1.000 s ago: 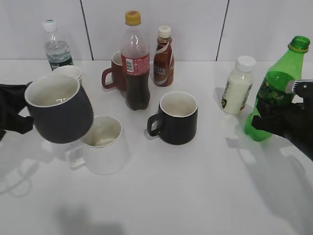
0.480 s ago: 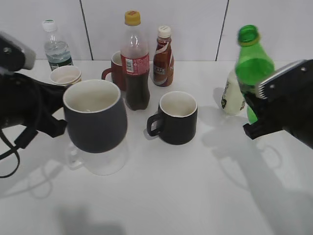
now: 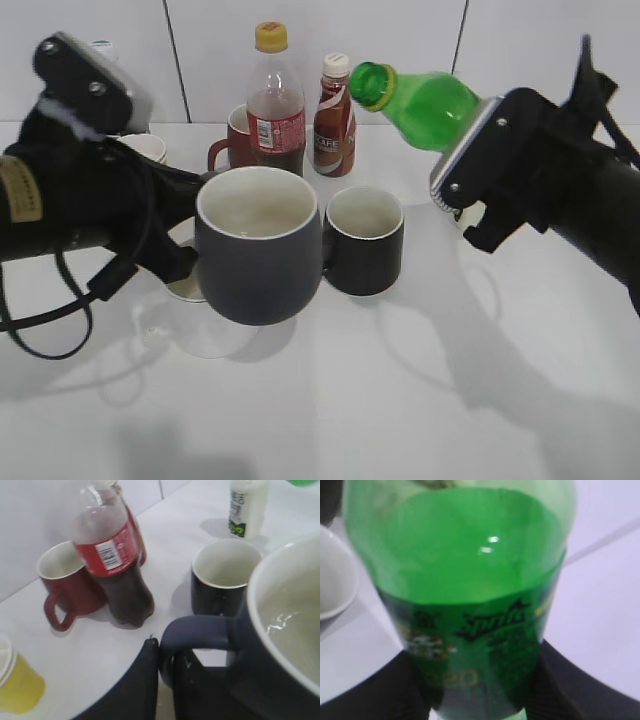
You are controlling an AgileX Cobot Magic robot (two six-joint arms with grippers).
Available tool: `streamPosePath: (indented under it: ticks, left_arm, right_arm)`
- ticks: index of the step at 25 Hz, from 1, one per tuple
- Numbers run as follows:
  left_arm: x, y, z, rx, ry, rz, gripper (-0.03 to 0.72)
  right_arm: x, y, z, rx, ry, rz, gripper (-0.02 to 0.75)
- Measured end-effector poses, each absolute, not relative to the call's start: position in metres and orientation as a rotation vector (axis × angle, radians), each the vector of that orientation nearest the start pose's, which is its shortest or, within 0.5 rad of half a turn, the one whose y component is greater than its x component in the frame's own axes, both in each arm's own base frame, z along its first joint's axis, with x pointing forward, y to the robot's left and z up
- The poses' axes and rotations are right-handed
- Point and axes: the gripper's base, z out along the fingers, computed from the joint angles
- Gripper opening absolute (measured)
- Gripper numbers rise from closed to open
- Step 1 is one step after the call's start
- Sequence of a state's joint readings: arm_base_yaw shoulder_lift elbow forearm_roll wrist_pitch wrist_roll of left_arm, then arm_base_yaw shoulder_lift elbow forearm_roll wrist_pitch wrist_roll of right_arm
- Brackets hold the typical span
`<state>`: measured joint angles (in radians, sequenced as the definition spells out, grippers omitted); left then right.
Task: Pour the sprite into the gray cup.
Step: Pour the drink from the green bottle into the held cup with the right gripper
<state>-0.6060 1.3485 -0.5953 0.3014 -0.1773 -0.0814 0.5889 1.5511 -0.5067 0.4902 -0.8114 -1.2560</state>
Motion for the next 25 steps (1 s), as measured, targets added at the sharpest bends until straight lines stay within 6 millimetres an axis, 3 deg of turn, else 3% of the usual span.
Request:
streamPosePath:
  ticks: [12, 25]
  left_arm:
    - [0.226, -0.183, 0.23, 0.939, 1.937, -0.285, 0.047]
    - [0.222, -0.189, 0.229, 0.969, 1.935, -0.296, 0.047]
  right_arm:
    - [0.254, 0.14, 0.208, -1.296, 1.205, -0.761, 0.347]
    - [0.255, 0.14, 0.213, -1.373, 1.058, -0.926, 0.347]
